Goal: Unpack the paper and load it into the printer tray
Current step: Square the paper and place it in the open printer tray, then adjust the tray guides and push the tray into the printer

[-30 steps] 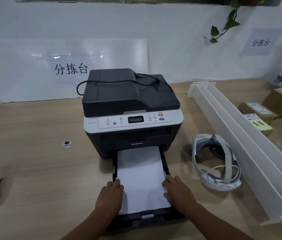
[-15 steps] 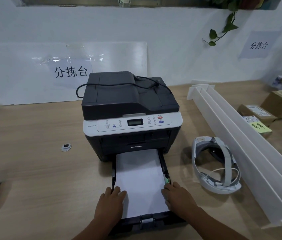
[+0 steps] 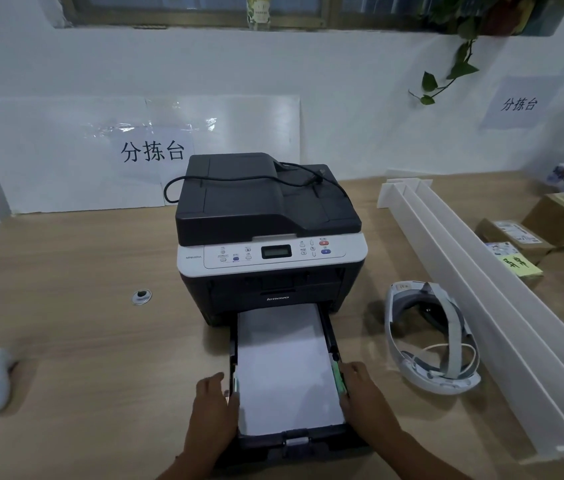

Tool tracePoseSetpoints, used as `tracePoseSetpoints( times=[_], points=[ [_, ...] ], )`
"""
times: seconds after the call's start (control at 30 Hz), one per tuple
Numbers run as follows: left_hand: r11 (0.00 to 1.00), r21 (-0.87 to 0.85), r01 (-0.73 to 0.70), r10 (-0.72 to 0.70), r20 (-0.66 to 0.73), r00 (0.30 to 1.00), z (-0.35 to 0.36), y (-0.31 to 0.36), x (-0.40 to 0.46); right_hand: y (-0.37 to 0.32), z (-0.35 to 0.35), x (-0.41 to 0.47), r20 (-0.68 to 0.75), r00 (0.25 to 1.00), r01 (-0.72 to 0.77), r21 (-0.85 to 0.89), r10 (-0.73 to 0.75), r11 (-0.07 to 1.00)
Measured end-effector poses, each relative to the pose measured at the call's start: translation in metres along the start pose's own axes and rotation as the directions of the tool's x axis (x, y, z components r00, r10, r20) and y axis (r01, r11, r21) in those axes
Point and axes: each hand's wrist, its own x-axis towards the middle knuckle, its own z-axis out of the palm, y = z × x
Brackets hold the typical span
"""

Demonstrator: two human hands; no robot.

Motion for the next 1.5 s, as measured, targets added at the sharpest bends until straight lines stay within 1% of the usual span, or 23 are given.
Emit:
tracePoseSetpoints(
  times=[0.03, 0.07, 0.17, 0.2, 0.27, 0.37, 0.43, 0.5, 0.53, 0.6, 0.8, 0.93, 1.17, 1.27, 1.4, 1.5],
  points=[
    [0.996, -0.053, 0.072, -0.072, 0.006, 0.997, -0.002, 0.001, -0.001, -0.001, -0.001, 0.000, -0.019, 0.999, -0.045, 0.040, 0.046, 0.998],
    [0.991, -0.068, 0.119, -0.119, 0.015, 0.993, -0.004, 0.001, -0.002, -0.002, -0.002, 0.000, -0.028, 0.994, -0.100, 0.085, 0.103, 0.991],
    [0.977, -0.040, 0.208, -0.206, 0.042, 0.978, -0.009, 0.003, -0.005, -0.003, -0.007, 0.002, -0.018, 0.955, -0.286, 0.232, 0.298, 0.930],
    [0.973, -0.035, 0.226, -0.224, 0.053, 0.973, -0.009, 0.003, -0.005, -0.003, -0.009, 0.002, 0.002, 0.939, -0.332, 0.271, 0.345, 0.903],
    [0.961, -0.035, 0.273, -0.270, 0.064, 0.961, -0.010, 0.004, -0.006, -0.004, -0.011, 0.000, 0.047, 0.921, -0.378, 0.344, 0.386, 0.859],
    [0.948, -0.060, 0.314, -0.310, 0.064, 0.948, -0.008, 0.004, -0.006, -0.005, -0.010, -0.004, 0.064, 0.920, -0.378, 0.408, 0.387, 0.831],
    [0.941, -0.100, 0.324, -0.319, 0.060, 0.946, -0.005, 0.006, -0.006, -0.009, -0.010, -0.006, 0.071, 0.920, -0.379, 0.413, 0.386, 0.828],
    [0.934, -0.157, 0.321, -0.311, 0.090, 0.946, -0.002, 0.011, -0.008, -0.012, -0.012, -0.009, 0.094, 0.921, -0.382, 0.417, 0.379, 0.825],
    [0.938, -0.157, 0.309, -0.294, 0.112, 0.949, 0.000, 0.013, -0.009, -0.014, -0.014, -0.010, 0.103, 0.923, -0.378, 0.423, 0.371, 0.823],
    [0.954, -0.107, 0.280, -0.263, 0.153, 0.953, 0.003, 0.016, -0.012, -0.018, -0.017, -0.012, 0.106, 0.930, -0.361, 0.429, 0.351, 0.828],
    [0.974, 0.029, 0.226, -0.227, 0.191, 0.955, 0.009, 0.019, -0.018, -0.026, -0.021, -0.019, 0.140, 0.948, -0.317, 0.455, 0.285, 0.832],
    [0.966, -0.084, 0.245, -0.227, 0.176, 0.958, 0.004, 0.022, -0.019, -0.031, -0.025, -0.022, 0.144, 0.941, -0.338, 0.450, 0.306, 0.827],
    [0.959, -0.124, 0.254, -0.229, 0.186, 0.955, -0.001, 0.022, -0.022, -0.035, -0.022, -0.026, 0.156, 0.940, -0.341, 0.434, 0.303, 0.834],
    [0.968, -0.063, 0.243, -0.227, 0.192, 0.955, -0.001, 0.021, -0.027, -0.034, -0.022, -0.028, 0.173, 0.944, -0.329, 0.431, 0.281, 0.840],
    [0.977, 0.123, 0.173, -0.194, 0.187, 0.963, 0.002, 0.019, -0.036, -0.034, -0.023, -0.031, 0.163, 0.928, -0.373, 0.383, 0.335, 0.845],
    [0.978, 0.171, 0.120, -0.150, 0.177, 0.973, 0.001, 0.018, -0.042, -0.034, -0.024, -0.037, 0.159, 0.927, -0.376, 0.373, 0.340, 0.848]
  ],
)
